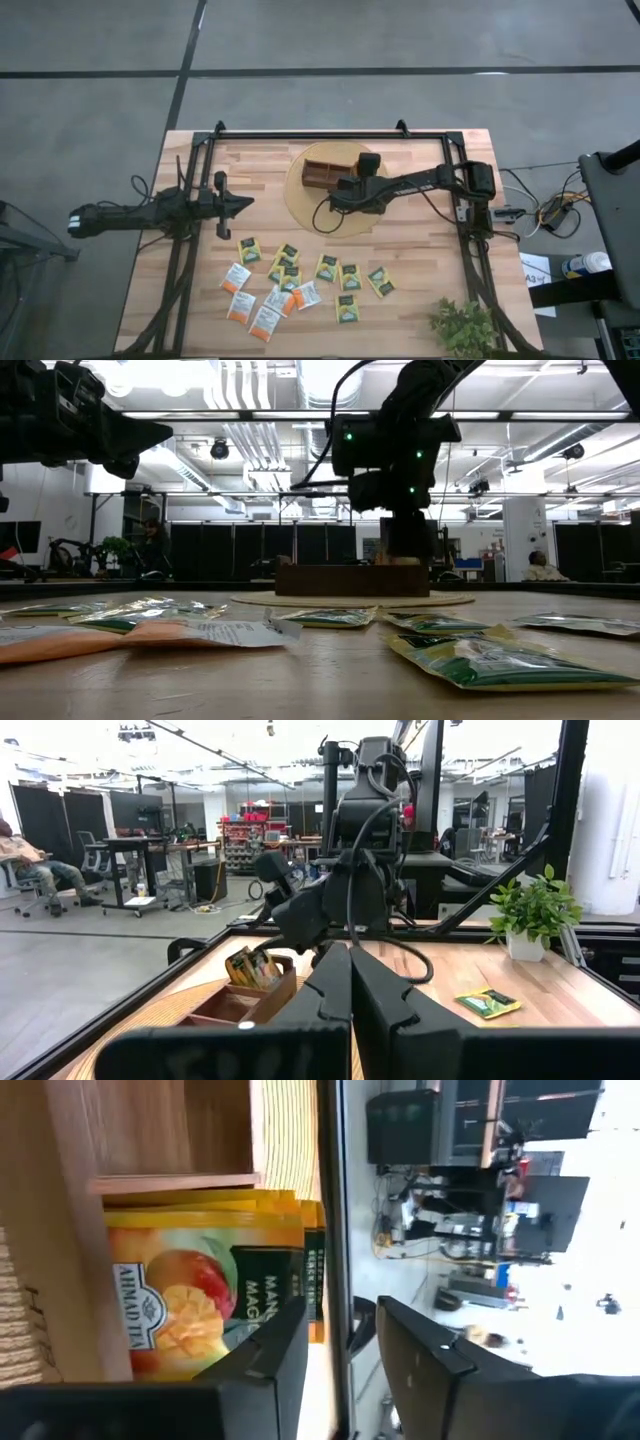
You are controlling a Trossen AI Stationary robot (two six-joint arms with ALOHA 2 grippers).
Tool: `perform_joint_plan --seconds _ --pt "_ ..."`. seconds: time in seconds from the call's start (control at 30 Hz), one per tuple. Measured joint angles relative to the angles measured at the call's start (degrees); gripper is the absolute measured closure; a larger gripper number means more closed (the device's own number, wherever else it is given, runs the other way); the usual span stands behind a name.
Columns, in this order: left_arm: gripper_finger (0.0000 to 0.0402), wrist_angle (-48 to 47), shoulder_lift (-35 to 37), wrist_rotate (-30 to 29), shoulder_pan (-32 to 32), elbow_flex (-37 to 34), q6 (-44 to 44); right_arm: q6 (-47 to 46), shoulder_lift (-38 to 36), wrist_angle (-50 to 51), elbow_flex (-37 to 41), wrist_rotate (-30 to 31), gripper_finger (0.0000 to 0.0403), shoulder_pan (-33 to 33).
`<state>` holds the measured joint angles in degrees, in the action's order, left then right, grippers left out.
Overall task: Pick & Place Tea
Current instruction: Put the orange tea bag into the right section of wooden organizer, then put the green tea bag into the middle section of wooden organizer
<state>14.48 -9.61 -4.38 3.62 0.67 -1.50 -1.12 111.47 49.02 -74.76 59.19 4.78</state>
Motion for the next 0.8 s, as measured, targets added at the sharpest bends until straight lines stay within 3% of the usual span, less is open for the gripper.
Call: perform_joint_plan --seconds 0.33,0.67,0.8 --pt "0.0402 -0.07 -0.01 0.01 -0.01 -0.01 0.00 -0.64 -5.76 0.38 0.48 -3.84 0.0256 -1.27" --pt "0.0402 -0.15 0.00 0.00 0.00 -0.02 0.00 -4.49 -14.86 3.48 0.55 -20.20 0.0241 -10.35" --pt "0.0402 -0.19 -0.02 0.02 -0.02 0.00 0.01 -5.01 -19.05 3.36 1.71 -30.20 0.0241 -16.10"
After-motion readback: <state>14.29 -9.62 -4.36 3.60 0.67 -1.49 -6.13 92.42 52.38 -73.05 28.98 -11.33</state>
